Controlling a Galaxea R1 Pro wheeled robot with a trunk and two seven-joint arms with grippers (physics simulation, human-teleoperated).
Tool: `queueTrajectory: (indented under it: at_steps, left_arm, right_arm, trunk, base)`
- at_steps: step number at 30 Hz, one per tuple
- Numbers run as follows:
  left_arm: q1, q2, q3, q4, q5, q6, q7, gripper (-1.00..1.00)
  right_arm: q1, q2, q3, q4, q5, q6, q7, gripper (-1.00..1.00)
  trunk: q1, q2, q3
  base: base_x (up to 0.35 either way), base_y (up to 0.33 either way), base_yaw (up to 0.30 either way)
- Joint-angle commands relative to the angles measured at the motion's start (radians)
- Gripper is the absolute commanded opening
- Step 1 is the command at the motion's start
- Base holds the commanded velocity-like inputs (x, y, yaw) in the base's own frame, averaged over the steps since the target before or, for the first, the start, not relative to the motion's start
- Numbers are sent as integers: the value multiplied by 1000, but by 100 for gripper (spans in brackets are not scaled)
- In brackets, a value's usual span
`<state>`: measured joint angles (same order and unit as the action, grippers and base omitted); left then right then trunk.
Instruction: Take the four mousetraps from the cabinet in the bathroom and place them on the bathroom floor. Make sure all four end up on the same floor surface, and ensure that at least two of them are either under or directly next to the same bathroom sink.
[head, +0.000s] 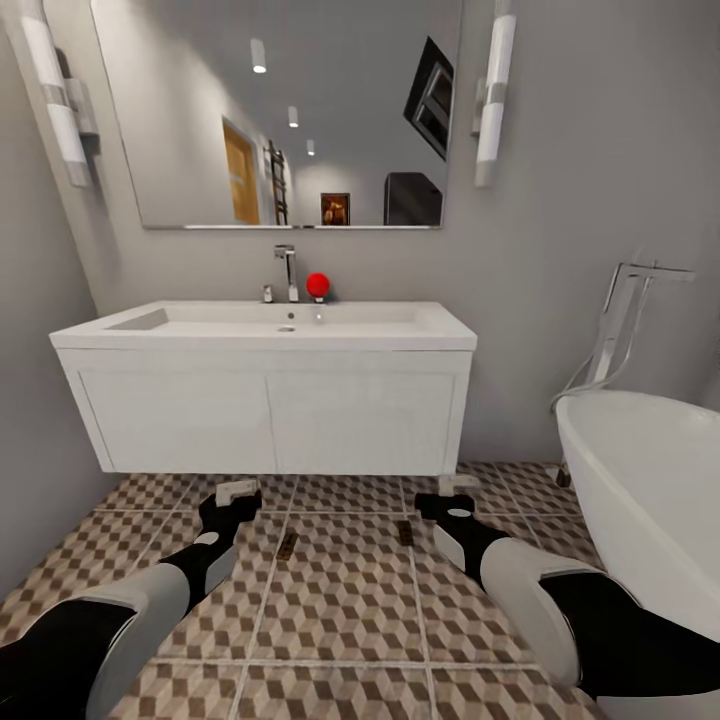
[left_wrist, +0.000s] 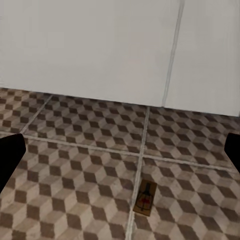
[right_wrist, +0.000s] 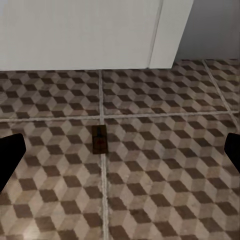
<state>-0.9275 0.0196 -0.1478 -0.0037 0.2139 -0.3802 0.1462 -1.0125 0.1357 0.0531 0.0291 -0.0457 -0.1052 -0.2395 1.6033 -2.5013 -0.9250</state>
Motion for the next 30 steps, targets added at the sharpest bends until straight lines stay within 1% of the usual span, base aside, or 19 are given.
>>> queueTrajectory:
  at_steps: [1, 7, 30]
  left_arm:
    - [-1, 0, -9, 1, 10, 0, 3, 100]
    - [-1, -1, -9, 0, 21, 19, 2, 100]
    - [-1, -4, -9, 0, 26, 30, 3, 100]
  right_arm:
    - [-1, 0, 5, 3, -5, -6, -2, 100]
    - [-1, 0, 5, 3, -5, -6, -2, 100]
    - [-1, 0, 6, 3, -5, -7, -1, 100]
  trunk:
    - [-1, 0, 3]
    - [-3, 1, 26]
    - [-91, 162, 98]
  base:
    - [0, 0, 0]
    - [0, 0, 0]
    - [0, 0, 0]
